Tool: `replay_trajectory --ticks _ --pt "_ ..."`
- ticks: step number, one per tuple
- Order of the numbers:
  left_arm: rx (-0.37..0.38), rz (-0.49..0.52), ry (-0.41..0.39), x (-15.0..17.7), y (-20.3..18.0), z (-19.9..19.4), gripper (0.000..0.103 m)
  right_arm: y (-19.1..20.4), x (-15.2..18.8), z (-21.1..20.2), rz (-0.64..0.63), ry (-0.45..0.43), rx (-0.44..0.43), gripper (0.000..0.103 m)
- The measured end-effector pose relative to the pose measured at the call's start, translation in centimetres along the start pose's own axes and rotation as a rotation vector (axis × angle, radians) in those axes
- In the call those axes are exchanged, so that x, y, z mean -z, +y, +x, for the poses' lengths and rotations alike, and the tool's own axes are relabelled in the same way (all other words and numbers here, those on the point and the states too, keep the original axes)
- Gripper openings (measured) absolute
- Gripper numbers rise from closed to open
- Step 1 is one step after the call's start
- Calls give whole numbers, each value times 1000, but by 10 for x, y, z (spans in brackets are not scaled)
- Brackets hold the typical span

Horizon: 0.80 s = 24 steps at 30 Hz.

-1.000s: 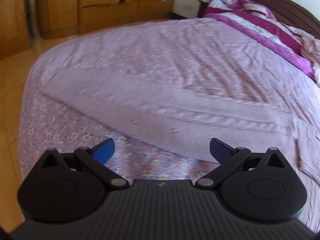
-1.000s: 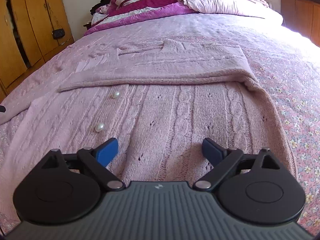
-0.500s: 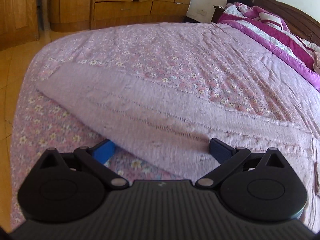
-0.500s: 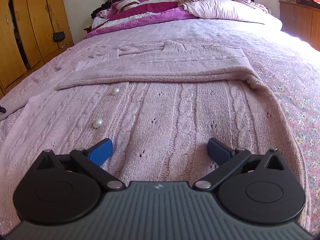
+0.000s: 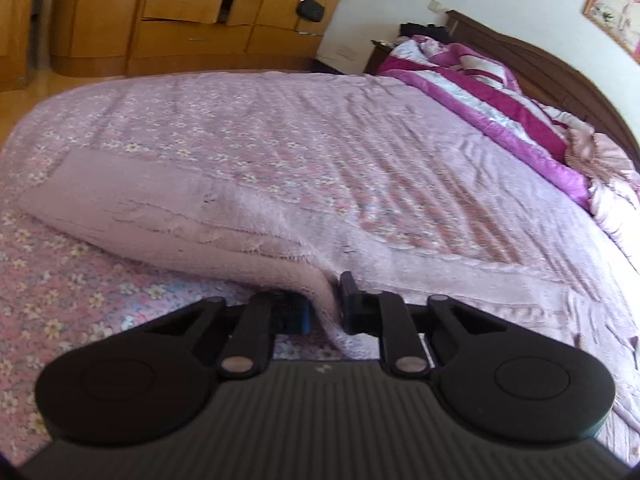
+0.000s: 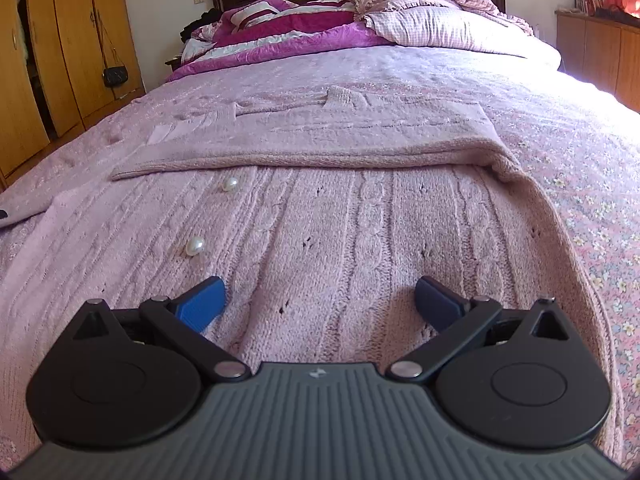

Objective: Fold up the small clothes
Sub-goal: 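Open the right tool to release the sleeve onto the cardigan, then grasp the other sleeve cuff with the left tool and lift it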

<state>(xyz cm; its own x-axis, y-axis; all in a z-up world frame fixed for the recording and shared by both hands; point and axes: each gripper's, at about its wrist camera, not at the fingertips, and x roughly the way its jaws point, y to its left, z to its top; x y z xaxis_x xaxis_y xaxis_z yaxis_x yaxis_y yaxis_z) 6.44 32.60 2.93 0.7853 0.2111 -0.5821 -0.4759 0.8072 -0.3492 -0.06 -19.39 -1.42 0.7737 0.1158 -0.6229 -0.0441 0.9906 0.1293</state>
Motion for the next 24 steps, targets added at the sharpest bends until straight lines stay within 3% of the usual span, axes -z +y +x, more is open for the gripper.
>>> replay_trajectory --ticks 6,14,24 --pt "79 4 -51 -2 -9 -19 11 -4 -4 1 7 21 -15 103" --pt "146 128 -117 -9 -55 -41 11 -2 -4 -8 9 6 -21 103" --pt "272 229 -160 -2 -132 -54 11 -22 -10 -24 162 -7 -89 103"
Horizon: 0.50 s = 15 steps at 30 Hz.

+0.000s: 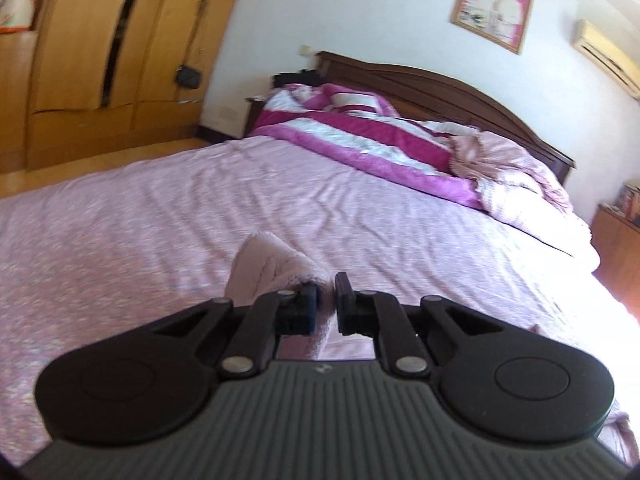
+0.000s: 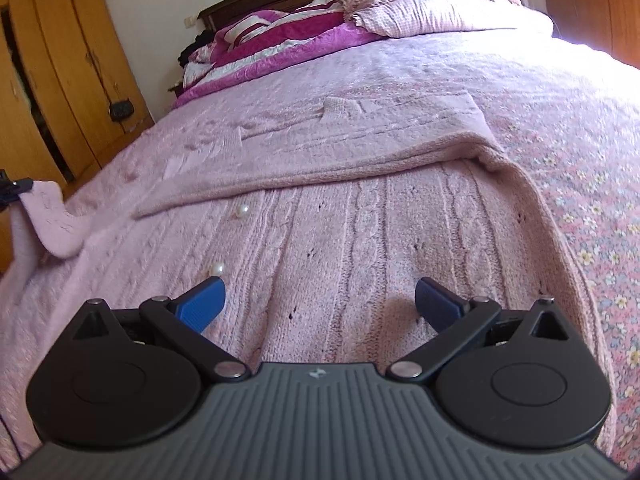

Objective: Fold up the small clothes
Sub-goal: 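Grasp the other sleeve cuff with the left tool and lift it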

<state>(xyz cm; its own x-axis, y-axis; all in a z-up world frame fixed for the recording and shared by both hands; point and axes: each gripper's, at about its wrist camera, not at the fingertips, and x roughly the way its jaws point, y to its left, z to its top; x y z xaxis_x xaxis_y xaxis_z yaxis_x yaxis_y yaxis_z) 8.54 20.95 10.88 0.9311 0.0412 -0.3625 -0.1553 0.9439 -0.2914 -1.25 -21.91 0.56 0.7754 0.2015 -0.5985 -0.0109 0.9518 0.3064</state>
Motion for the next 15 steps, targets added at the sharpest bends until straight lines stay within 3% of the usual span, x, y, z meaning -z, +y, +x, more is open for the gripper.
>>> replay_trajectory --ticks 8,15 --pt "104 -11 14 4 -52 14 11 -7 -3 -14 14 -31 8 103" --pt "182 54 72 28 -97 30 10 -11 -2 -18 30 -28 -2 103"
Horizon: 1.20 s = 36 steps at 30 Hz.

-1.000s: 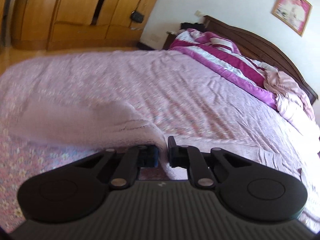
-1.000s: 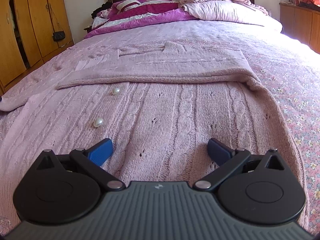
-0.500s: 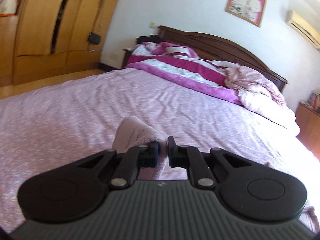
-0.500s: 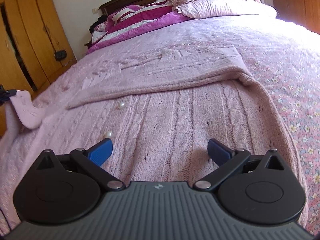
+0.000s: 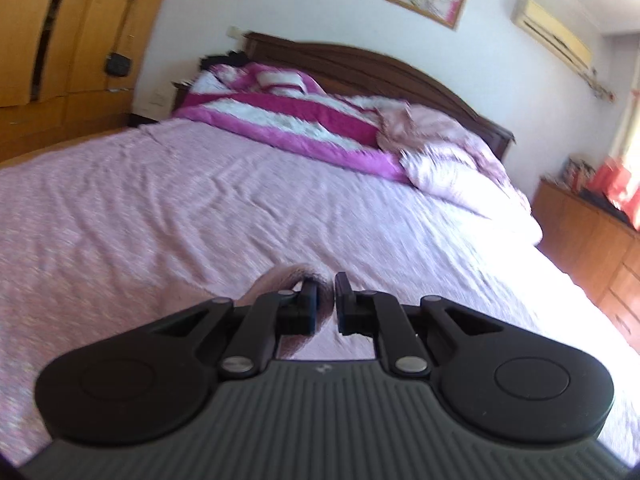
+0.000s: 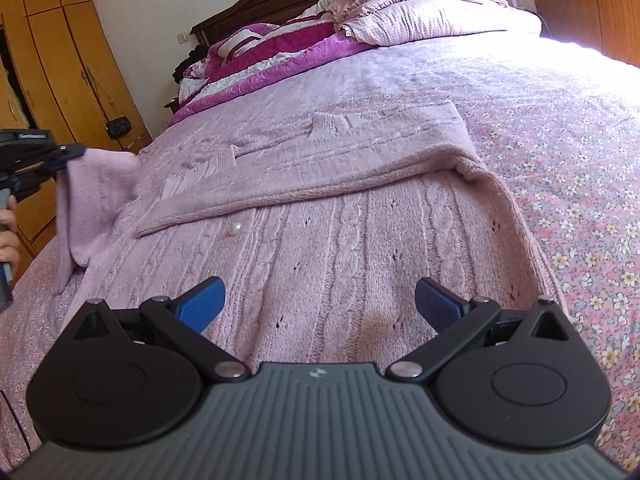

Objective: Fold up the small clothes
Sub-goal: 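Grasp the other sleeve cuff with the left tool and lift it, then fold the held sleeve across the cardigan front and open the left tool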

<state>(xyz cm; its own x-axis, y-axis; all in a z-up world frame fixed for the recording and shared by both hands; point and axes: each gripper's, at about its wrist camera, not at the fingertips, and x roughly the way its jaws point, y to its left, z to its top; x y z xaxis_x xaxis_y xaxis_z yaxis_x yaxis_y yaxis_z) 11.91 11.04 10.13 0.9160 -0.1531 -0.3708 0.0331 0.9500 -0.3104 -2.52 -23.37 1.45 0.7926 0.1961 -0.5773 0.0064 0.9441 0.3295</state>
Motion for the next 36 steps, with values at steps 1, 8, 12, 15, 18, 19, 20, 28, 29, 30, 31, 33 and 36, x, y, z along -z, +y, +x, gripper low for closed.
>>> replay_trajectory --ticks 1,8,12,15,18,19,20,28,29,30,31,33,36 --pt "5 12 17 6 -4 4 11 -1 0 0 3 2 -2 103" --pt "24 53 160 54 -16 26 11 -5 3 2 18 16 -8 103" --pt "24 64 237 69 -18 30 11 -7 4 5 35 29 -17 103" --pt "26 72 276 75 -17 28 11 -7 5 7 41 35 -18 103" --pt "34 66 315 79 -15 26 23 -8 7 9 40 38 -14 103" --pt "40 63 324 79 -15 24 30 -8 7 10 39 41 -13 103" --pt "46 63 329 79 -16 22 36 -8 8 10 38 44 -12 103" --pt "13 163 373 70 -27 -1 52 -22 4 17 134 68 -33 103" --pt "13 163 377 70 -26 -6 53 -23 3 17 142 73 -40 103" --pt "8 161 379 70 -24 -11 53 -24 2 17 145 80 -47 103" --pt "2 161 379 70 -22 -15 54 -25 0 17 153 87 -52 103" --pt "-18 160 375 70 -15 -25 54 -26 -7 15 205 104 -46 103" --pt "-67 147 363 70 -2 -36 54 -15 -20 12 188 107 -25 103"
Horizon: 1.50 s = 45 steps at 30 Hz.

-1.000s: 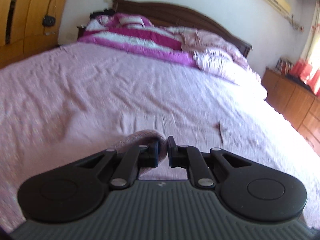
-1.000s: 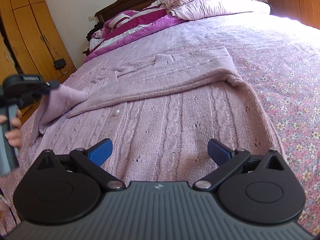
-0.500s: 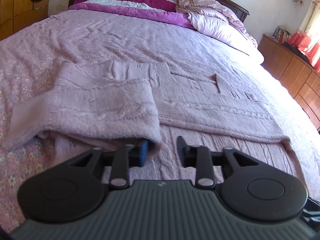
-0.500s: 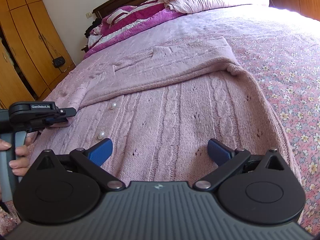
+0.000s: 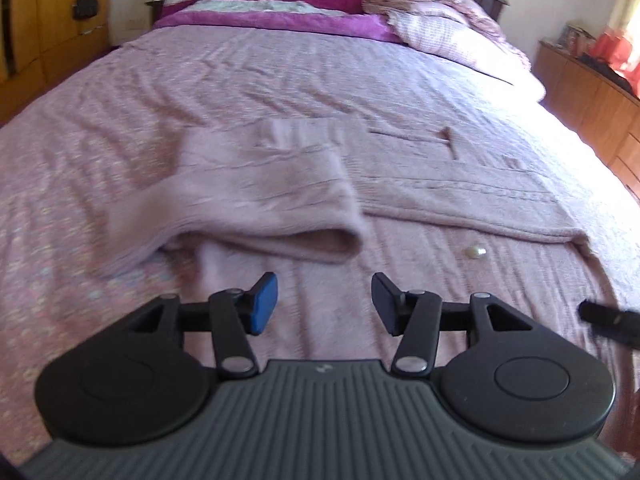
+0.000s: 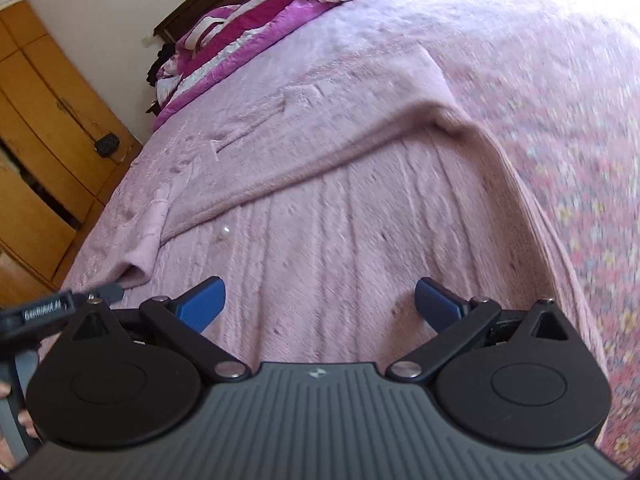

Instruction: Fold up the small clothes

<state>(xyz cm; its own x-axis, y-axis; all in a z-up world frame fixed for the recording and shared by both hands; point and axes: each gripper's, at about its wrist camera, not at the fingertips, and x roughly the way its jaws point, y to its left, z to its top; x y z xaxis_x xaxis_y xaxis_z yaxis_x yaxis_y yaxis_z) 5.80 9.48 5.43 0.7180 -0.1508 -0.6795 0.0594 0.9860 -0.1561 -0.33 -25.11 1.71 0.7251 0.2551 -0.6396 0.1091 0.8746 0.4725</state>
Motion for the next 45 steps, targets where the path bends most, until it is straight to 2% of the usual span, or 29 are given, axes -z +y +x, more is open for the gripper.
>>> replay_trajectory --ticks 4,9,14,16,19,22,27,30,33,34,35,36,38,41,45 --pt "-70 -27 -2 1 19 -5 54 35 -8 -2 -171 -64 -13 103" --pt "-137 -41 4 2 36 -1 54 72 -20 20 -221 -5 -132 103" --pt "-167 -50 6 5 45 5 54 115 -32 54 -259 37 -200 103" --pt "-173 -53 2 5 47 8 54 133 -38 70 -278 63 -246 102" --pt "-159 -75 -7 4 51 11 54 160 -44 94 -311 104 -299 95" --pt "-140 -74 -10 2 53 15 54 182 -49 115 -344 125 -305 88" --pt "-149 -57 -25 -2 53 21 54 201 -55 149 -367 171 -300 87" --pt "-152 -70 -29 -3 58 26 54 206 -53 168 -355 204 -277 80" --pt "-132 -87 -49 -3 63 28 54 206 -51 180 -335 232 -287 67" --pt "-126 -94 -54 -4 64 28 54 205 -50 182 -331 234 -288 60" --pt "-122 -101 -58 -4 65 29 54 206 -50 184 -331 235 -284 44" --pt "-122 -108 -61 -4 66 30 54 205 -51 184 -330 240 -277 34" --pt "-126 -115 -63 -6 67 32 54 203 -56 185 -307 256 -287 18" --pt "-150 -103 -55 -7 65 37 54 206 -64 174 -312 225 -333 12" --pt "-174 -79 -58 -6 60 39 54 214 -82 147 -359 123 -361 9"
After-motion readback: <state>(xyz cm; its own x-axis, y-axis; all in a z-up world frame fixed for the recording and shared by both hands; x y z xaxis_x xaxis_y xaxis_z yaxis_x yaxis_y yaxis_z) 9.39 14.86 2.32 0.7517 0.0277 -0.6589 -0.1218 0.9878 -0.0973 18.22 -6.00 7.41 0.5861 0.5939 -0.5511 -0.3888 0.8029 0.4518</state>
